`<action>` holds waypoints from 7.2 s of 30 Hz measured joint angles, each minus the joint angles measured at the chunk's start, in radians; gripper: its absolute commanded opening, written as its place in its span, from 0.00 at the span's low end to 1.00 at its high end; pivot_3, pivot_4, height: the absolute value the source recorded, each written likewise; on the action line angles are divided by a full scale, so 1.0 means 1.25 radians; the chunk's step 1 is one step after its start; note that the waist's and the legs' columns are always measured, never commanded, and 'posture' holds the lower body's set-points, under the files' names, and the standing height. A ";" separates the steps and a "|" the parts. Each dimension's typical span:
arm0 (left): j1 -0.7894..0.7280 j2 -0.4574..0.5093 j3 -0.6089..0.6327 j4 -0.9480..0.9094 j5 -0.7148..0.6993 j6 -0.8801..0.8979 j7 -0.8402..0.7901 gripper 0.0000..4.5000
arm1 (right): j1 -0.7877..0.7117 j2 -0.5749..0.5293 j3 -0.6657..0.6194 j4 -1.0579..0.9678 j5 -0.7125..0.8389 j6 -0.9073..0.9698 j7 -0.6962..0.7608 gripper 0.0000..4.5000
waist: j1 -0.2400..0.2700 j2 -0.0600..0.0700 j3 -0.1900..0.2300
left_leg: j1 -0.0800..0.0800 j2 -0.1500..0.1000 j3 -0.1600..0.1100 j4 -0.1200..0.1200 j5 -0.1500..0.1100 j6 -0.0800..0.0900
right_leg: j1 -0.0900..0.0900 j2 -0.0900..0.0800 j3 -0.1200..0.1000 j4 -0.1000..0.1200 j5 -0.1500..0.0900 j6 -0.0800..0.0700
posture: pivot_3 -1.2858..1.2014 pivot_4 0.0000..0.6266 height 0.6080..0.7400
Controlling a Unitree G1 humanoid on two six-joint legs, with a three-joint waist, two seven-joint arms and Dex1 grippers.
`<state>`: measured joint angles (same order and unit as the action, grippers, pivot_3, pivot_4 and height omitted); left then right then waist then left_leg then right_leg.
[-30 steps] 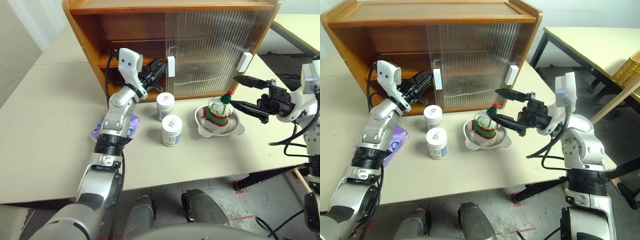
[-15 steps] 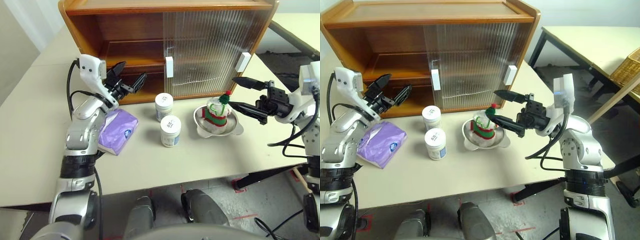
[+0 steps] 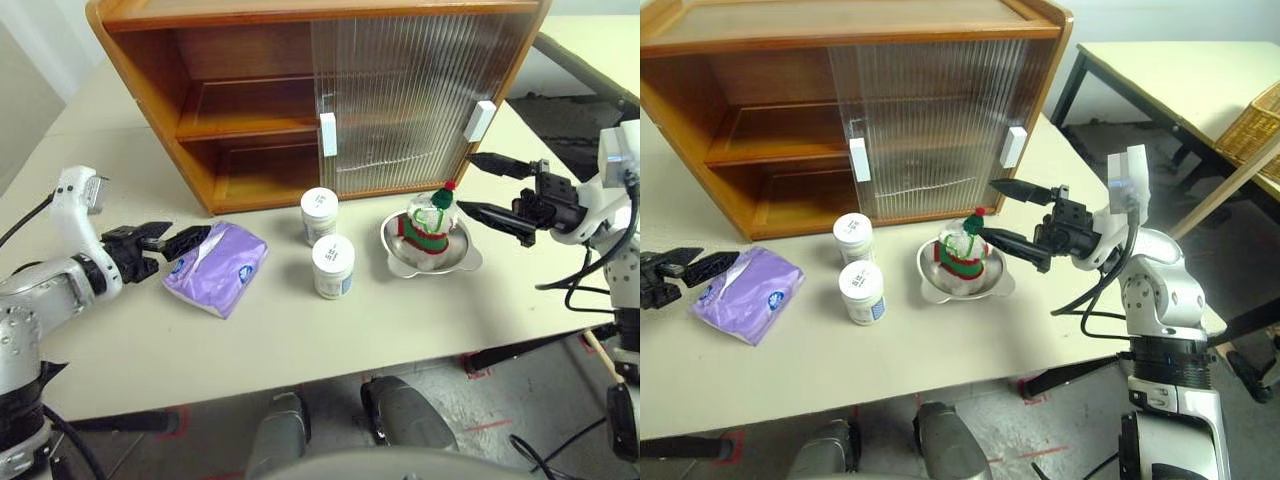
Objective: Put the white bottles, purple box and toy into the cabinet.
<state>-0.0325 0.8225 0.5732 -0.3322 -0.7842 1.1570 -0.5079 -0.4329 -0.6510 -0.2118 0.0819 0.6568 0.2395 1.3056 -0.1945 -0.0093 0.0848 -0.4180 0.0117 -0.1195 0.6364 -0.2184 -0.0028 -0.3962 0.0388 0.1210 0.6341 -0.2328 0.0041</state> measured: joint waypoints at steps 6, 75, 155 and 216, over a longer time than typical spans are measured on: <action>0.017 0.001 -0.066 0.010 0.049 -0.036 0.000 1.00 | -0.005 0.002 0.002 0.006 -0.006 -0.003 0.001 1.00 | -0.001 0.001 0.000 | 0.000 0.001 0.000 -0.001 0.000 0.000 | -0.001 0.000 0.000 0.000 0.001 -0.002 | 0.40 0.17 1.00; -0.595 -0.321 -0.211 0.298 0.168 -0.331 0.320 0.43 | 0.000 0.031 0.019 0.008 -0.025 -0.003 -0.010 1.00 | 0.019 0.000 0.000 | 0.009 -0.004 0.011 0.006 0.006 0.008 | 0.010 0.000 0.005 0.000 0.002 0.016 | 0.40 0.16 1.00; -0.569 -0.258 -0.371 0.402 0.402 -0.587 0.073 0.00 | 0.013 0.014 0.017 -0.005 -0.021 -0.001 -0.022 1.00 | -0.005 0.001 0.000 | 0.000 -0.001 0.012 0.006 0.005 0.009 | 0.002 -0.001 0.006 -0.002 0.008 0.011 | 0.39 0.15 1.00; -0.053 -0.099 -0.377 0.153 0.259 -0.614 -0.291 1.00 | -0.002 0.016 0.015 0.012 -0.019 -0.001 -0.010 1.00 | -0.025 0.003 -0.001 | -0.001 0.003 0.011 0.003 0.001 0.004 | -0.003 -0.001 0.005 -0.001 0.006 0.002 | 0.39 0.18 1.00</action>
<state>-0.0993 0.6985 0.1016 -0.1413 -0.4607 0.3894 -0.8716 -0.4355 -0.6316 -0.1929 0.0970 0.6336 0.2382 1.2932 -0.2257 -0.0058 0.0832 -0.4193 0.0155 -0.1059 0.6407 -0.2173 0.0021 -0.4004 0.0375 0.1274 0.6332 -0.2248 0.0066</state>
